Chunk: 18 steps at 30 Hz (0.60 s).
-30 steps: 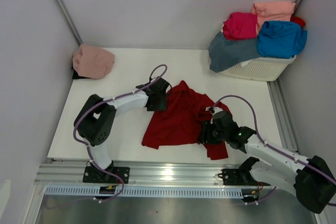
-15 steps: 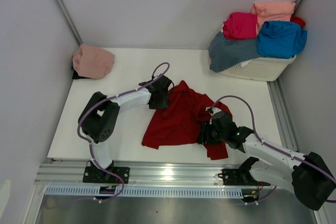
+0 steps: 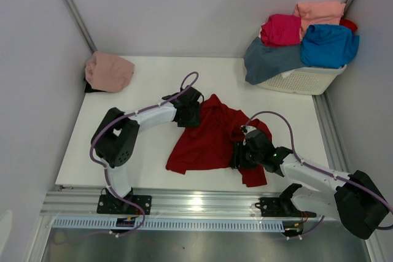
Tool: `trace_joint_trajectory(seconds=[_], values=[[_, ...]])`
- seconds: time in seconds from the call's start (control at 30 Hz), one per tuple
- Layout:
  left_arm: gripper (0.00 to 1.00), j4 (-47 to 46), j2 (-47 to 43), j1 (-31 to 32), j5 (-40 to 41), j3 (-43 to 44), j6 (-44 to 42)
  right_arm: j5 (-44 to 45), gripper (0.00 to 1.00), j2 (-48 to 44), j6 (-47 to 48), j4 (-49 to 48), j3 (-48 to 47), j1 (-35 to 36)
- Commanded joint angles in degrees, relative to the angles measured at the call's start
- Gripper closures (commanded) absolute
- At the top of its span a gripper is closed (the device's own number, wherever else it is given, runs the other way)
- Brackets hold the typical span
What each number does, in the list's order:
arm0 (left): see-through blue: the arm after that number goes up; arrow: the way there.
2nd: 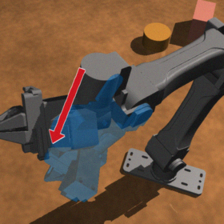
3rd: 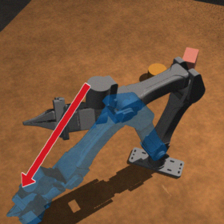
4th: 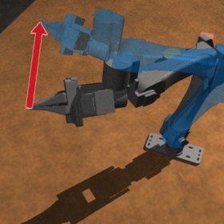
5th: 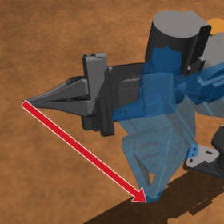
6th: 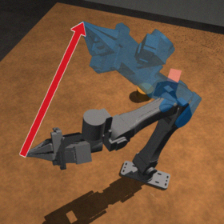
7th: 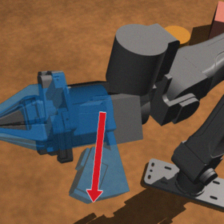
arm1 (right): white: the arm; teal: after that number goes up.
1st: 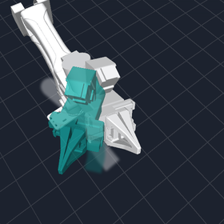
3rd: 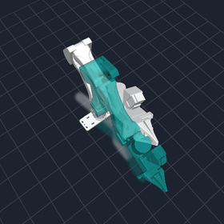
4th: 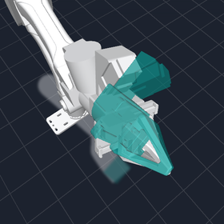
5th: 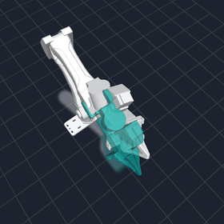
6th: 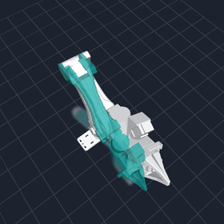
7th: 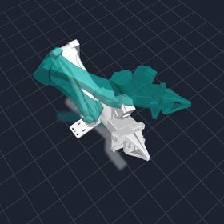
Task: Fold and stack the t-shirts
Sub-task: Flatten out the tshirt
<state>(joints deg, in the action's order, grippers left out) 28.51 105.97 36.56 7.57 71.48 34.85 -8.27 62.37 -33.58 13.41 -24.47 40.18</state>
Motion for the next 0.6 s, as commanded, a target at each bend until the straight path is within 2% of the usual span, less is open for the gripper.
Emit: trace_joint_trajectory(seconds=[0.0, 0.17, 0.3, 0.57], values=[[0.48, -4.1, -0.3, -0.3, -5.0, 0.2, -0.8, -0.3, 0.49, -0.1, 0.8, -1.9, -0.7, 0.2], [0.51, -2.5, -2.3, -0.3, -3.8, -0.5, 0.4, 0.0, 0.49, -0.6, 0.7, -1.4, -0.6, 0.2], [0.49, -5.7, -8.8, -0.3, -3.4, -7.4, 0.7, 0.4, 0.49, -0.9, 0.4, -1.3, -0.2, 0.2], [0.50, -5.5, -10.3, -0.3, -0.5, -7.7, 0.9, 0.1, 0.49, -0.6, 0.1, -1.6, -0.3, 0.2]])
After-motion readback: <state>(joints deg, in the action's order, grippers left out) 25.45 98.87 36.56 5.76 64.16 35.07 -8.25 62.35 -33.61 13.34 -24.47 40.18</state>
